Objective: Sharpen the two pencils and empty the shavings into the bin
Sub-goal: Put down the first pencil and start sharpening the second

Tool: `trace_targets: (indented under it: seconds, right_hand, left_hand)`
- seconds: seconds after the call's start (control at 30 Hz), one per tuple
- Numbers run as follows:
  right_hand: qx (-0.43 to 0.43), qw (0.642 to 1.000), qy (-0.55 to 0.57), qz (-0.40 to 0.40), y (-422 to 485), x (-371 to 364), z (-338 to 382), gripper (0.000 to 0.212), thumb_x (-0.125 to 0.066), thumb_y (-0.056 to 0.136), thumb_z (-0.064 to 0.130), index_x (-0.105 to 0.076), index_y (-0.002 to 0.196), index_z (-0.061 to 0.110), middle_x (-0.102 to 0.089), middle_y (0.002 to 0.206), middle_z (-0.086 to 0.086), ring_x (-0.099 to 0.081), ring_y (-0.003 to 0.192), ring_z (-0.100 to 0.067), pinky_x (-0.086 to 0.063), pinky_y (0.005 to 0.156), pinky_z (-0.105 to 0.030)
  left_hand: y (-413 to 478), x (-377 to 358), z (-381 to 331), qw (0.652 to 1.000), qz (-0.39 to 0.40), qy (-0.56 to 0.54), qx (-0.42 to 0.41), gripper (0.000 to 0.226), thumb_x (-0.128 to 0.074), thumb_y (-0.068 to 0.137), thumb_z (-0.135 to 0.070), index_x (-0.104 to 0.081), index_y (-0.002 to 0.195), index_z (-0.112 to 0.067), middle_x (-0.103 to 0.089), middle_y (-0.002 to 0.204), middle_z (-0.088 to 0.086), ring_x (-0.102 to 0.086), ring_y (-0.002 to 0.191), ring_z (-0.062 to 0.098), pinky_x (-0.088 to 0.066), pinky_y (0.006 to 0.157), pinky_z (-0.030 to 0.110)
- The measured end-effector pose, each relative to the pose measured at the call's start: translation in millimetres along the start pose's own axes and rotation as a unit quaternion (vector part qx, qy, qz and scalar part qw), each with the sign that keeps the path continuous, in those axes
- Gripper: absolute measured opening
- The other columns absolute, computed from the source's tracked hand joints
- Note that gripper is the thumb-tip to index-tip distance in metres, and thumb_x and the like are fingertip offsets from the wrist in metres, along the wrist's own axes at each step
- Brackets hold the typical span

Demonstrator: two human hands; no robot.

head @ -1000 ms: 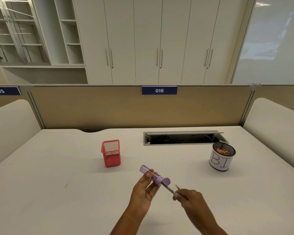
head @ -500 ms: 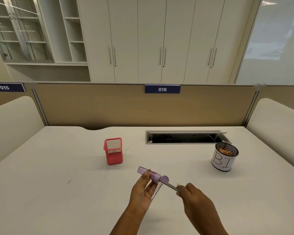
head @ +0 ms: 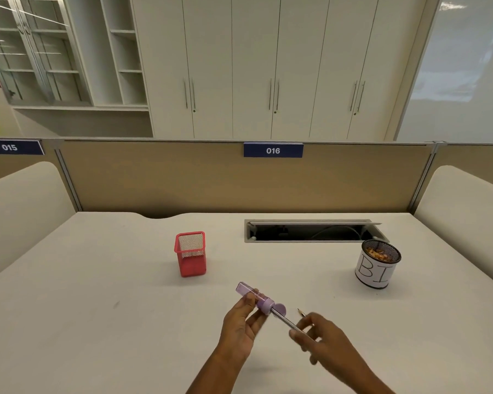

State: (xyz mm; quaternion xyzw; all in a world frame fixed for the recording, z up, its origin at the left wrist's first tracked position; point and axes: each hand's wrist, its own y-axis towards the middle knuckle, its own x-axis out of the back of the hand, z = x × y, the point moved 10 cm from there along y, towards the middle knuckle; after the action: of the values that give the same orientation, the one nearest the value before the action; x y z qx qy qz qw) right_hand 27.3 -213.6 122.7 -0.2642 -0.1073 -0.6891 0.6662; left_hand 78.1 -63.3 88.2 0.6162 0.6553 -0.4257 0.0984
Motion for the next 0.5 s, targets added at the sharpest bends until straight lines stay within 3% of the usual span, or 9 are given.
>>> trace_targets:
  seconds: [0.1,0.13,0.2,0.23,0.3,0.33,0.4,0.47,0.5]
  right_hand:
    - [0.186,0.920,-0.311,-0.146,-11,12,31,0.012,-0.069,0.075,0.024,-0.058,0.080,0.026,-0.055,0.063,0.007,-0.050,0.044,-0.003,-0.022,0.039,-0.010]
    - [0.244,0.887,-0.349,-0.179,-15,9,42,0.003,-0.063,0.077,0.023,-0.062,0.074,0.024,-0.055,0.058,0.006,-0.051,0.039,-0.008,-0.020,0.034,-0.011]
    - [0.280,0.869,-0.359,-0.192,-15,6,47,0.036,-0.041,0.092,0.023,-0.067,0.068,0.025,-0.056,0.049,0.004,-0.049,0.033,-0.011,-0.025,0.029,-0.018]
    - [0.244,0.895,-0.338,-0.159,-14,2,44,0.037,-0.040,0.093,0.021,-0.064,0.067,0.030,-0.054,0.045,0.005,-0.045,0.030,-0.008,-0.024,0.031,-0.016]
    - [0.112,0.987,-0.098,-0.060,-3,2,24,0.027,-0.053,0.083,0.019,-0.061,0.060,0.031,-0.044,0.039,0.005,-0.038,0.029,-0.009,-0.020,0.035,-0.012]
    - [-0.006,0.995,0.101,-0.003,4,-3,4,0.025,-0.054,0.083,0.020,-0.063,0.059,0.025,-0.039,0.039,0.006,-0.031,0.027,-0.009,-0.018,0.034,-0.010]
    - [-0.202,0.897,0.375,0.118,-4,-32,-20,0.027,-0.051,0.090,0.018,-0.062,0.066,0.009,-0.032,0.041,0.004,-0.021,0.027,-0.004,-0.013,0.028,-0.010]
    - [-0.251,0.865,0.410,0.145,-8,-36,-24,0.028,-0.048,0.093,0.016,-0.060,0.072,0.002,-0.031,0.040,0.002,-0.020,0.026,-0.004,-0.012,0.027,-0.006]
    - [-0.248,0.874,0.391,0.147,-7,-34,-23,0.028,-0.048,0.093,0.018,-0.060,0.074,0.001,-0.032,0.041,0.002,-0.021,0.027,-0.004,-0.013,0.028,-0.008]
  left_hand:
    - [3,2,2,1.000,-0.009,-0.027,-0.003,0.011,-0.050,0.091,-0.004,-0.060,0.090,0.002,-0.071,0.062,0.012,-0.070,0.053,0.022,-0.058,0.052,0.029]
    - [3,1,3,0.999,-0.008,-0.031,-0.001,0.012,-0.050,0.091,-0.004,-0.060,0.090,0.002,-0.071,0.062,0.012,-0.070,0.053,0.022,-0.058,0.052,0.029]
    - [2,-1,3,0.999,-0.003,-0.034,-0.002,0.013,-0.049,0.092,-0.005,-0.060,0.089,0.001,-0.071,0.061,0.011,-0.070,0.053,0.021,-0.058,0.051,0.028]
    - [2,-3,2,1.000,0.001,-0.031,-0.005,0.013,-0.049,0.092,-0.006,-0.060,0.089,0.000,-0.072,0.062,0.010,-0.070,0.054,0.020,-0.058,0.051,0.027]
    - [1,-7,-3,1.000,0.010,-0.012,-0.012,0.014,-0.048,0.092,-0.006,-0.061,0.089,-0.001,-0.072,0.062,0.008,-0.070,0.054,0.018,-0.059,0.052,0.026]
    - [0,-9,-6,1.000,0.015,0.001,-0.013,0.015,-0.048,0.092,-0.006,-0.062,0.088,-0.001,-0.072,0.061,0.007,-0.070,0.054,0.017,-0.058,0.051,0.025]
    - [-1,-11,-9,1.000,0.021,0.011,-0.010,0.017,-0.048,0.092,-0.006,-0.062,0.086,0.000,-0.072,0.060,0.008,-0.070,0.053,0.017,-0.057,0.048,0.025]
    - [-2,-14,-12,1.000,0.024,0.015,-0.010,0.017,-0.048,0.092,-0.006,-0.063,0.086,0.001,-0.072,0.061,0.008,-0.070,0.053,0.017,-0.057,0.048,0.025]
    - [-2,-13,-12,1.000,0.022,0.015,-0.011,0.017,-0.048,0.092,-0.005,-0.063,0.086,0.001,-0.072,0.061,0.008,-0.070,0.053,0.018,-0.057,0.048,0.025]
